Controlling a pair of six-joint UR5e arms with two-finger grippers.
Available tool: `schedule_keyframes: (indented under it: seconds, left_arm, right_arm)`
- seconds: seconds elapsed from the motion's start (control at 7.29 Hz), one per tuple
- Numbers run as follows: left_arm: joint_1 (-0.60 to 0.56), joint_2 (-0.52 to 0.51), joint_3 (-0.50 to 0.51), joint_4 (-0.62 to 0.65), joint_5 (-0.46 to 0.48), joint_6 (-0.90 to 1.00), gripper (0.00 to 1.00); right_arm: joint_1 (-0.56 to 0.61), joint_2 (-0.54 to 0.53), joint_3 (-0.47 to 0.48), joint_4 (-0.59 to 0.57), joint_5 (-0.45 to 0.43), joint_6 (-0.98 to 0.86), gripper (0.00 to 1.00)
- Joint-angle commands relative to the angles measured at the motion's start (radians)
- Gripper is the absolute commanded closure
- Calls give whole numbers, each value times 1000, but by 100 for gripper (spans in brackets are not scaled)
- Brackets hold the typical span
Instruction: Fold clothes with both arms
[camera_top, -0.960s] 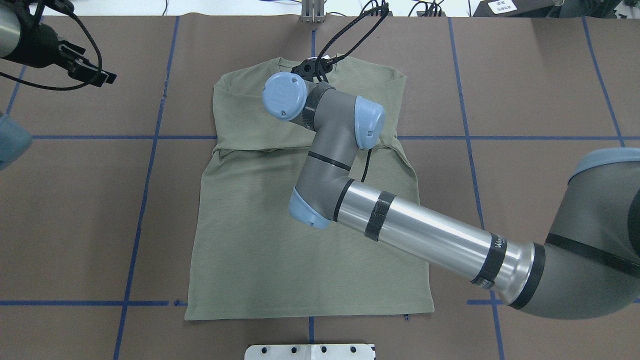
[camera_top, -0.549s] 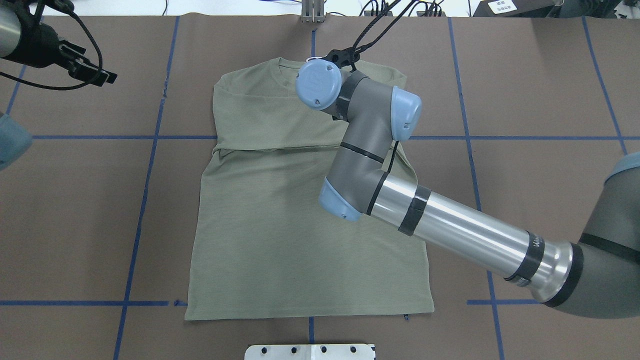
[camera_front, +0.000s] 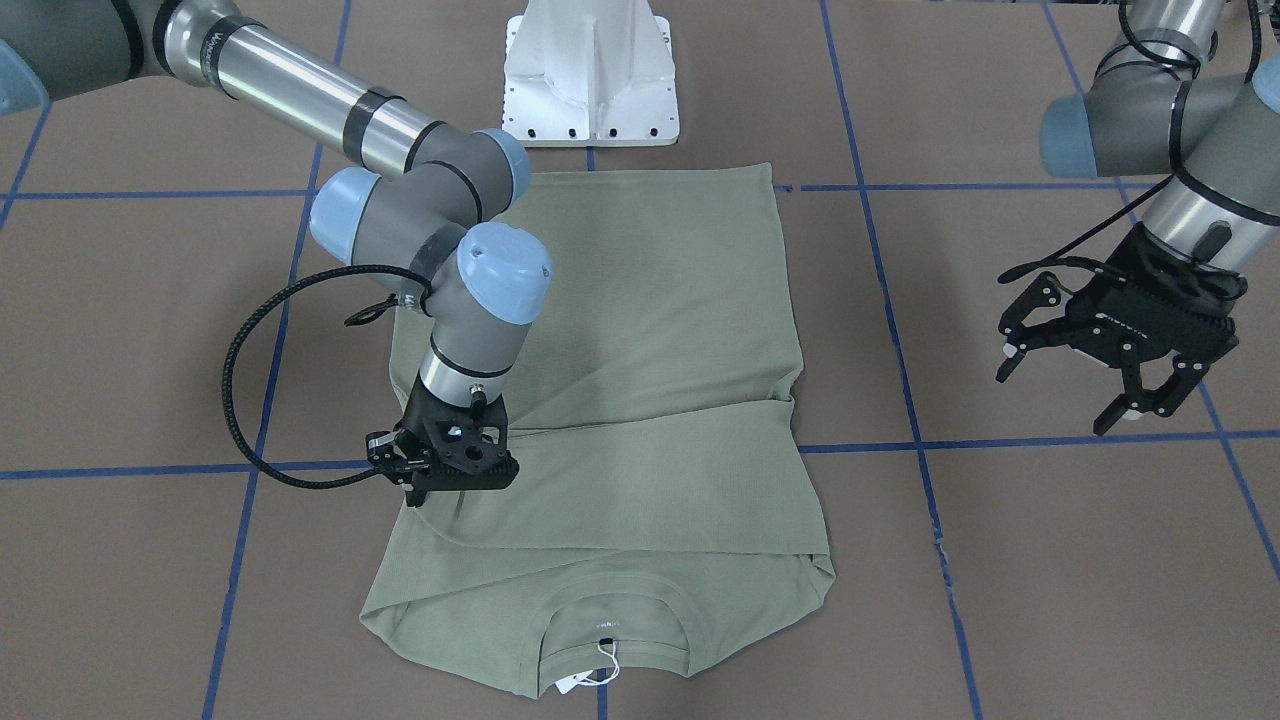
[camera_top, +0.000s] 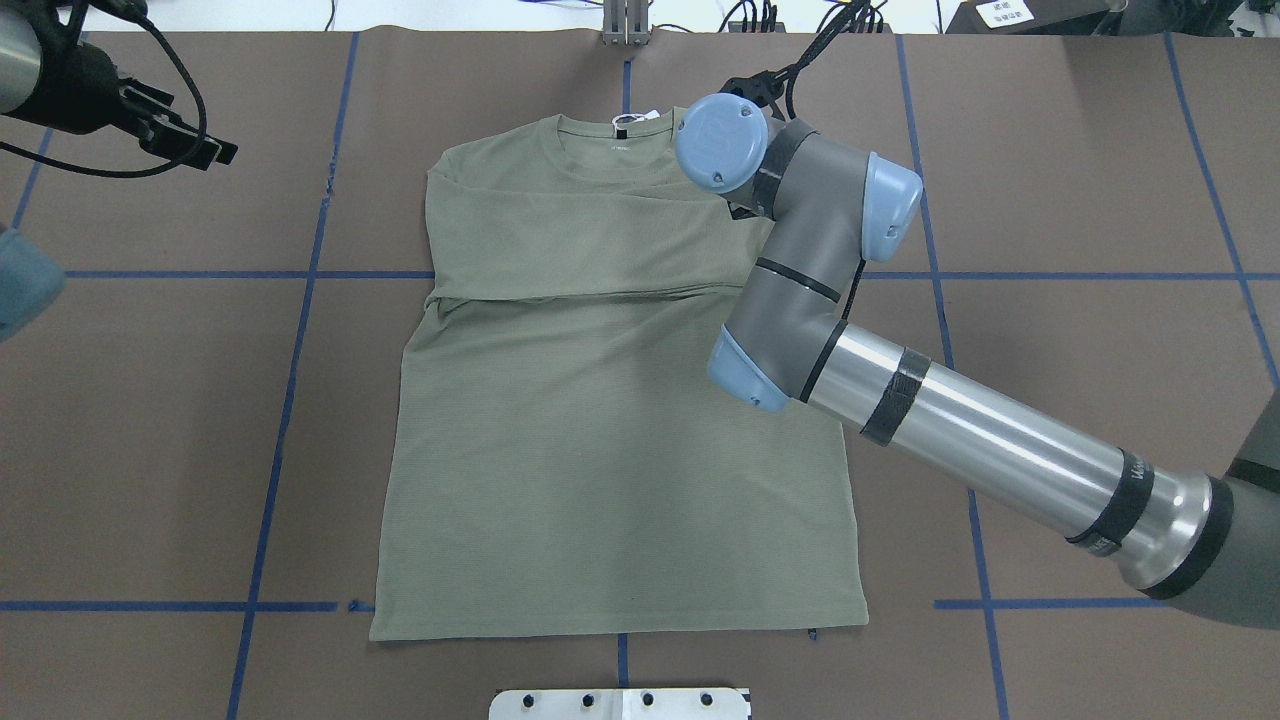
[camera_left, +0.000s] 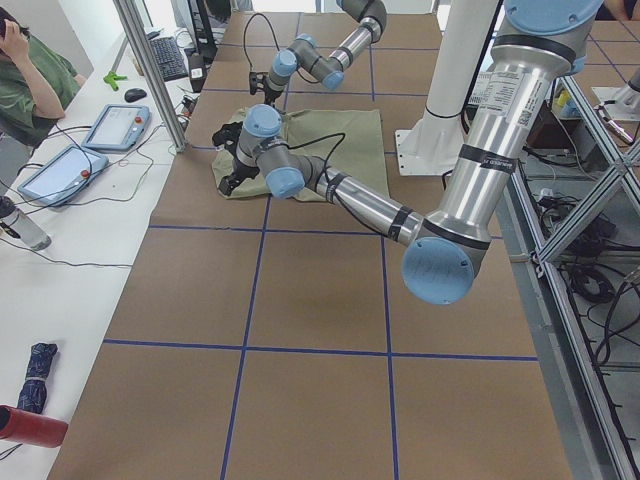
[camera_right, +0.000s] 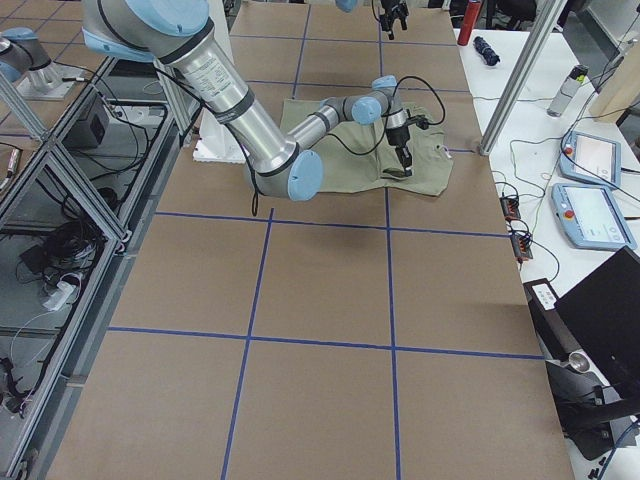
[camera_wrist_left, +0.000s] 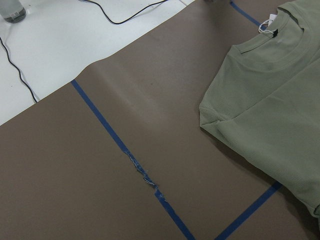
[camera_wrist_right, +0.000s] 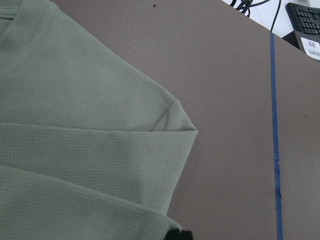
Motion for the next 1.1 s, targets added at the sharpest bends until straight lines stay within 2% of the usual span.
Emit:
schedule_keyframes:
  seconds: [0.0, 0.14, 0.27, 0.41, 0.55, 0.69, 0.82, 0.96]
  left_arm:
    - [1, 1, -4, 0, 0, 0, 0]
    - [1, 1, -4, 0, 0, 1, 0]
    - [1, 0, -6, 0, 0, -11, 0]
    - [4, -2, -19, 0, 2, -72, 0]
    - [8, 0, -41, 0, 2, -145, 0]
    - [28, 18, -92, 2, 11, -303, 0]
    - [95, 68, -173, 0, 41, -439, 0]
    - [172, 93, -250, 0, 142, -606, 0]
  right_arm:
    - [-3, -26, -24, 95, -4, 4, 1]
    - [0, -33, -26, 168, 0, 7, 0]
    - [14, -31, -16, 220, 61, 12, 0]
    - [46, -34, 20, 245, 185, 48, 0]
    - [53, -87, 128, 243, 239, 117, 0]
    - [51, -201, 293, 248, 241, 215, 0]
    - [40, -336, 493, 246, 244, 292, 0]
    - [19, -463, 664, 248, 244, 434, 0]
